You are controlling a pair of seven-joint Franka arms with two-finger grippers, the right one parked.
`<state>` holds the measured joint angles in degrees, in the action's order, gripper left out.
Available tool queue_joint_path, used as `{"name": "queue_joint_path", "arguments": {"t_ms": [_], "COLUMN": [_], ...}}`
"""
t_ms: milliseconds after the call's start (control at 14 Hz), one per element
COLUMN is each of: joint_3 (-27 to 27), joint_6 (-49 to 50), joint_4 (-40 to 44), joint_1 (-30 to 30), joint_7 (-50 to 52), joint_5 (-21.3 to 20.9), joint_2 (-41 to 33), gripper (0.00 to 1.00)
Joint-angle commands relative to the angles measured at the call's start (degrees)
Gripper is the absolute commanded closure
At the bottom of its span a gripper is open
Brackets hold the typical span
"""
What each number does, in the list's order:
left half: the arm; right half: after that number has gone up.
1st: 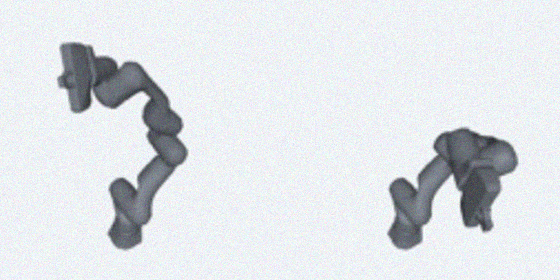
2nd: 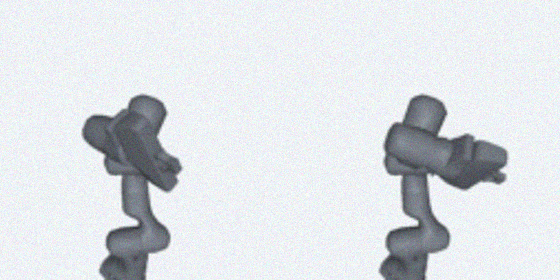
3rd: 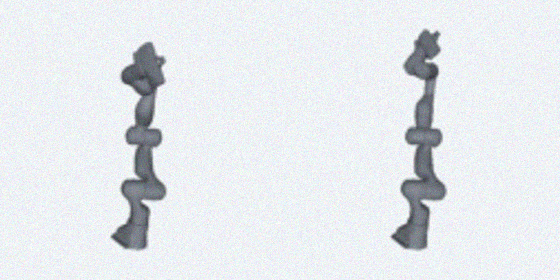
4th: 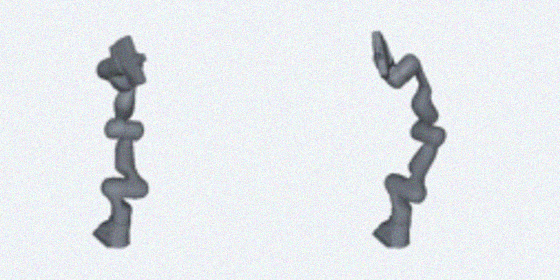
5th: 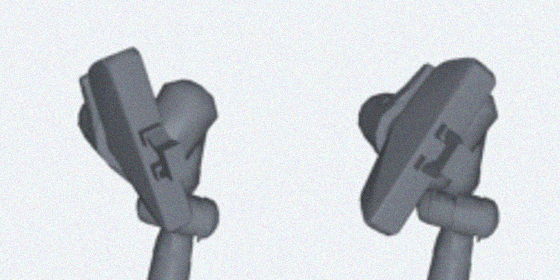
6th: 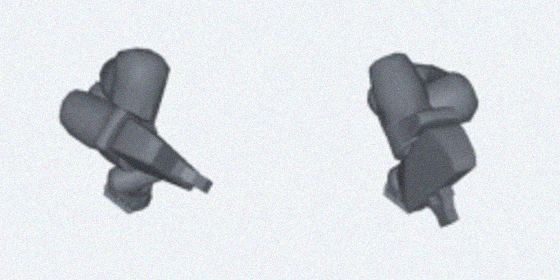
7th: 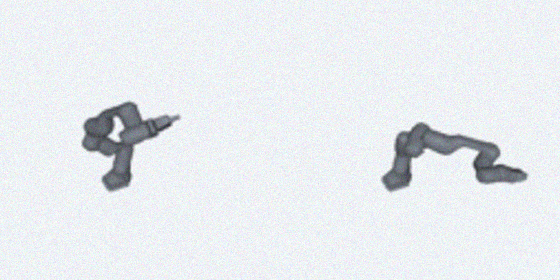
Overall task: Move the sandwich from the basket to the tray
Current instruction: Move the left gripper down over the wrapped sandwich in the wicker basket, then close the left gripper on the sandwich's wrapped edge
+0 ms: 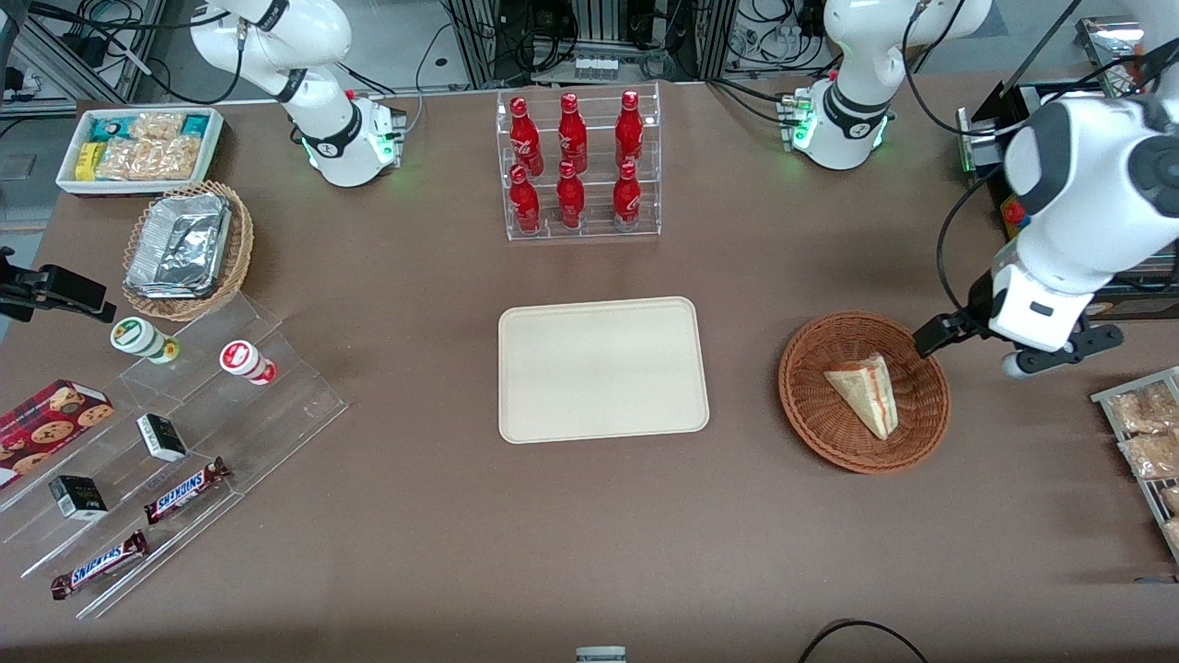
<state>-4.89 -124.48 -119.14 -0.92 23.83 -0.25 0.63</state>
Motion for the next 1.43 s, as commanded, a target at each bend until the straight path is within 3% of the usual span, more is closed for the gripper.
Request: {"name": "queue_joint_path", "arguments": {"t_ms": [0, 643, 1000, 1071, 1214, 1286, 1357], "joint_3": [-0.04, -2.15, -2.06, -2.06, -1.97, -1.97, -1.97], "joint_6": [-10.14, -29.13, -30.56, -30.82, -30.82, -30.82, -30.82], "joint_4": [-9.51, -16.90, -17.18, -16.91, -16.74, -16.56, -16.21], "joint_1": [0.48, 1.00, 0.92, 0.92, 0.92, 0.83, 0.83], "joint_7": [4.98, 10.80, 10.54, 10.54, 10.54, 10.37, 10.54], "joint_5": [0.69, 0.60, 0.08, 0.08, 0.08, 0.08, 0.08], "joint_2": [-2.39, 7.54, 10.36, 10.88, 11.15, 11.15, 11.15], "gripper": [0.00, 0.00, 0.01, 0.17, 0.90, 1.00, 1.00]}}
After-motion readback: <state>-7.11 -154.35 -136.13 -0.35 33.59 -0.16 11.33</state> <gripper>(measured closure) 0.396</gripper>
